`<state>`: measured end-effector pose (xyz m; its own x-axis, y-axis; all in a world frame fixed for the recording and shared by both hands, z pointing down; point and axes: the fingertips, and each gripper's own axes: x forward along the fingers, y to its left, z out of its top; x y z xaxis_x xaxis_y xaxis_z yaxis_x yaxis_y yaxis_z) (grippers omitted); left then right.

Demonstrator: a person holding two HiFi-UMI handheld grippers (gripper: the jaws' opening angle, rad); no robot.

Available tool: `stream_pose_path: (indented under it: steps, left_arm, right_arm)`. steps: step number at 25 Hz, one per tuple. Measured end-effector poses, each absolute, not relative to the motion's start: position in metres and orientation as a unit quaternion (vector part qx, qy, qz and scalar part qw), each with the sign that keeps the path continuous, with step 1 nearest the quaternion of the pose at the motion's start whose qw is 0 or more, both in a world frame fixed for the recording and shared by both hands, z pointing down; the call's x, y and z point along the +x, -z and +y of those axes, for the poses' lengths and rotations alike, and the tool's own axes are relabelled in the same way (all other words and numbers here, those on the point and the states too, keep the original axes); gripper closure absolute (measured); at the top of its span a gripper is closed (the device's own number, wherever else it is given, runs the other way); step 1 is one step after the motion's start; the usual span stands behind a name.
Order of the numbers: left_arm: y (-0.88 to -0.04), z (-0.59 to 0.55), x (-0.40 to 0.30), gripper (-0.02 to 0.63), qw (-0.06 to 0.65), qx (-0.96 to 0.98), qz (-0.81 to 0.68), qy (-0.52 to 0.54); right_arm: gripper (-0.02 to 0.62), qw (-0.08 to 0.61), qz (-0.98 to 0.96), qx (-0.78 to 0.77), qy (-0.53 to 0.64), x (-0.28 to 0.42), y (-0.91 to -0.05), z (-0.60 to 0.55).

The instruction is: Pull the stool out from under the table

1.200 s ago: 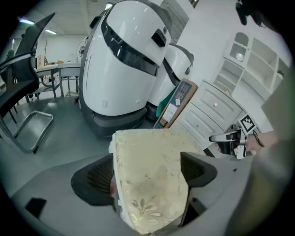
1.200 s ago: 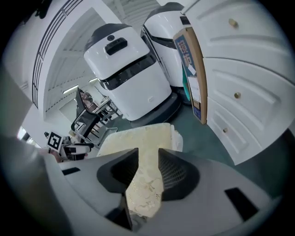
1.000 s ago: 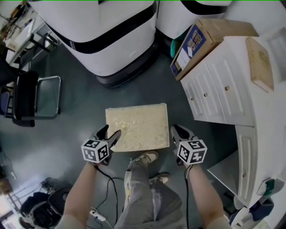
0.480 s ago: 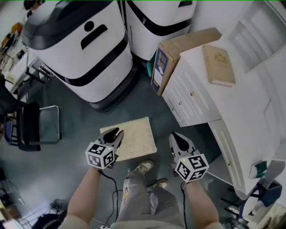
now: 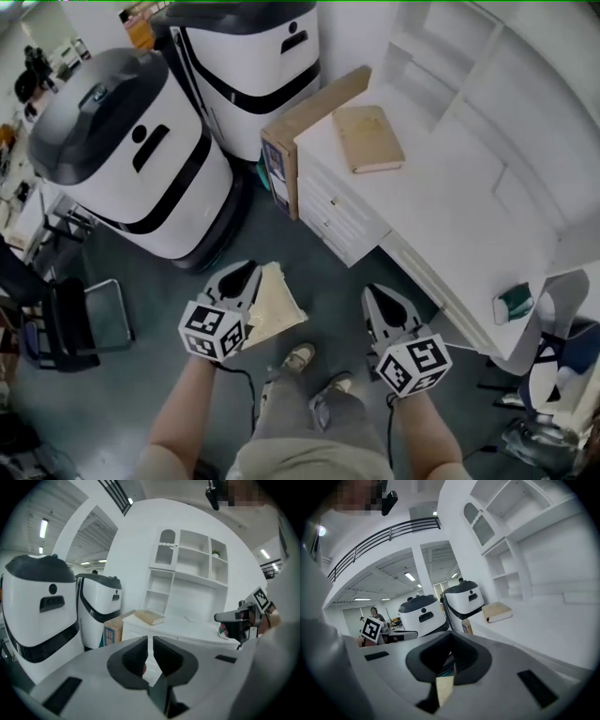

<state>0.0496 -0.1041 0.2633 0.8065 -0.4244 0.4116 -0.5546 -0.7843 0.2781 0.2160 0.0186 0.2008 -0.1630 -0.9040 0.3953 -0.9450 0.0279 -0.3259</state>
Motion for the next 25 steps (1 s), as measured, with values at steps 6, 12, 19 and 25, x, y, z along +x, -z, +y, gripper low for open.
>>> stream_pose_path:
  steps: [6, 12, 19, 25]
  left_arm:
    - [-0.174, -0.069, 0.119, 0.566, 0.139, 0.958, -0.200, -0.149]
    - [-0.109, -0.030, 0.164, 0.568, 0.111, 0.973, -0.158, -0.129]
    - [-0.041, 0.028, 0.206, 0.568, 0.082, 0.987, -0.092, -0.106]
    - [0.010, 0.081, 0.233, 0.568, 0.069, 0.995, -0.036, -0.068]
  right_arm:
    - [0.574, 0.030, -0.699, 0.682, -0.215, 0.255, -0.118, 0.065]
    - [0.574, 0.023, -0.682, 0.710, -0.176, 0.284, -0.050, 0.109]
    - [0.574, 0.013, -0.662, 0.739, -0.124, 0.307, 0.013, 0.160]
    - [0.574, 0.005, -0.637, 0.765, -0.095, 0.315, 0.050, 0.203]
